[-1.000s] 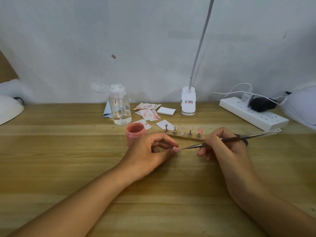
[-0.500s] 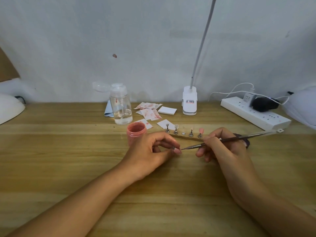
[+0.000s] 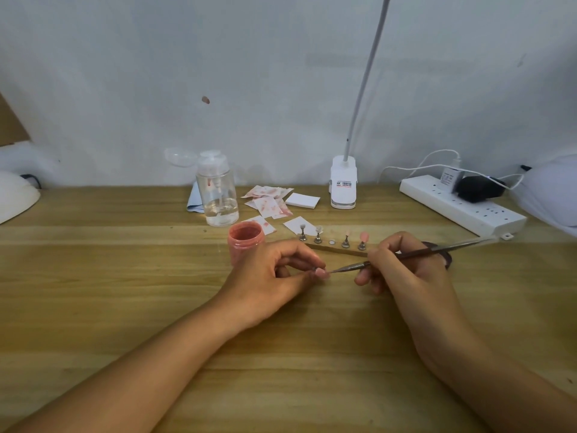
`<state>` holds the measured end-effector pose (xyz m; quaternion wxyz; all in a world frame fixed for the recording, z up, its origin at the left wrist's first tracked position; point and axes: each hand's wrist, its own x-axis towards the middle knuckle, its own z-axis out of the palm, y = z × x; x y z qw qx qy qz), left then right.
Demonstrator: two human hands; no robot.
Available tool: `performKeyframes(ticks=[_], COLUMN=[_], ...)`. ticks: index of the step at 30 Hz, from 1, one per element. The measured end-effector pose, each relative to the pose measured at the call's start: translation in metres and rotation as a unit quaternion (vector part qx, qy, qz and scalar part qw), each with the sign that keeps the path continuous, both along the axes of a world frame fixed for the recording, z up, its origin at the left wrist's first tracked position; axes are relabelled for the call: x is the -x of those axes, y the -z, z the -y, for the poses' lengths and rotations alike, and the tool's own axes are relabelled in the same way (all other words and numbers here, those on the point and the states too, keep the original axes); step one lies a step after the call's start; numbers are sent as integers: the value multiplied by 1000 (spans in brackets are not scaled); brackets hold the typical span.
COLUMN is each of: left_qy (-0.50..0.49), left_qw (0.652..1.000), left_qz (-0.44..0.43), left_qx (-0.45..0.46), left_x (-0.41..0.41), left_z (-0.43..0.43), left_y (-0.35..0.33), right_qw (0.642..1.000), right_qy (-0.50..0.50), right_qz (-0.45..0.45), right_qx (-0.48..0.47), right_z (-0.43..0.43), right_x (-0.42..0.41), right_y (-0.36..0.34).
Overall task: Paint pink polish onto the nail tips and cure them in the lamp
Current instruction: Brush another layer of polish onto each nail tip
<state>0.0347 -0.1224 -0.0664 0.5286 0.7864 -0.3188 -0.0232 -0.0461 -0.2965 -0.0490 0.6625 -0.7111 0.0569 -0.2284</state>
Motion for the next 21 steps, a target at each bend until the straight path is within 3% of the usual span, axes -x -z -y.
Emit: performKeyframes(ticks=[11,21], left_qy=[7,-3], left_qw=[1000,999], left_qz=[-15,-25], left_qx=[9,21], left_x=[1,3], left_z=[2,5], left_y=[-1,-1], right_qw=[998,998], right_qy=[15,-10], right_qz=[15,19], right_qx=[-68,-54], right_z=[4,2], right_x=[2,5], right_y=[-2,-6])
